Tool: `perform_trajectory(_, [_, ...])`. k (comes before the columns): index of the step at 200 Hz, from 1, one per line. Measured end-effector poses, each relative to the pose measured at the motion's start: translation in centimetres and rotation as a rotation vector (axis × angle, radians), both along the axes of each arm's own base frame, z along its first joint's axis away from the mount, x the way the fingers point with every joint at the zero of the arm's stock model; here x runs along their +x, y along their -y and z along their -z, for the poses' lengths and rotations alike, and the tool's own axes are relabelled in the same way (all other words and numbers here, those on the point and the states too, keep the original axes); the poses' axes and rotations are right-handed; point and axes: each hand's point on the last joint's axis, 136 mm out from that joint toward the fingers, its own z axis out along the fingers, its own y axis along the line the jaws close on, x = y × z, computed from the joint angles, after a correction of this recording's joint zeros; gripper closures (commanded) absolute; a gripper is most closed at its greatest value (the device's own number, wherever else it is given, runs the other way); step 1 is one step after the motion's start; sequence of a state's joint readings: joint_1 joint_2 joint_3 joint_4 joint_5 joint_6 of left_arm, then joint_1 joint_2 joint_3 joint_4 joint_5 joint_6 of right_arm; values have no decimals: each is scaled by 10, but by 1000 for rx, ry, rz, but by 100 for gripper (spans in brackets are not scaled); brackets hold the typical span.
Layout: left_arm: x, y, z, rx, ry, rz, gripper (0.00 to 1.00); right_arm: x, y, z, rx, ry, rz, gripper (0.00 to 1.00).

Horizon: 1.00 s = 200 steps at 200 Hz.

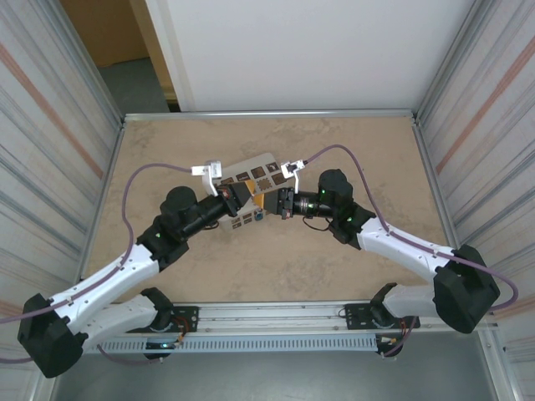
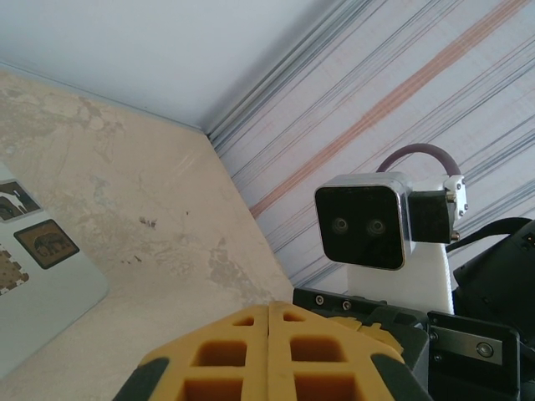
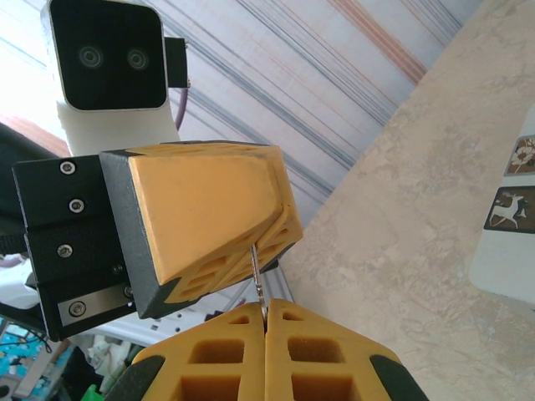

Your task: Unlock the padlock with the key

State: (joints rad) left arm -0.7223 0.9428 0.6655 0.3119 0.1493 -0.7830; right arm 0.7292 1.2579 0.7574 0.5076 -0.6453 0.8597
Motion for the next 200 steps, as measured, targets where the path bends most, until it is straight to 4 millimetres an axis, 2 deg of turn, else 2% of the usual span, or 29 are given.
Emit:
perform_trajectory(25, [-2, -4, 2, 4, -7, -8, 65, -1, 2, 7, -34, -3, 10, 100])
perform_trajectory(63, [-13, -20, -9, 11, 36, -37, 45, -2, 14, 24, -151, 14, 50, 100])
perform_trajectory(91, [-23, -35, 1, 49, 26, -60, 36, -1, 28, 36, -255, 48, 92, 100])
perform_trajectory(126, [-35, -46, 47, 127, -65, -62, 31, 0, 47, 60, -403, 78, 130, 100])
perform_trajectory(177, [-51, -53, 145, 195, -285, -61, 26, 10, 69, 91, -527, 65, 179, 100])
perform_trajectory(200, [-50, -50, 163, 211, -346, -62, 24, 13, 73, 105, -563, 32, 187, 100])
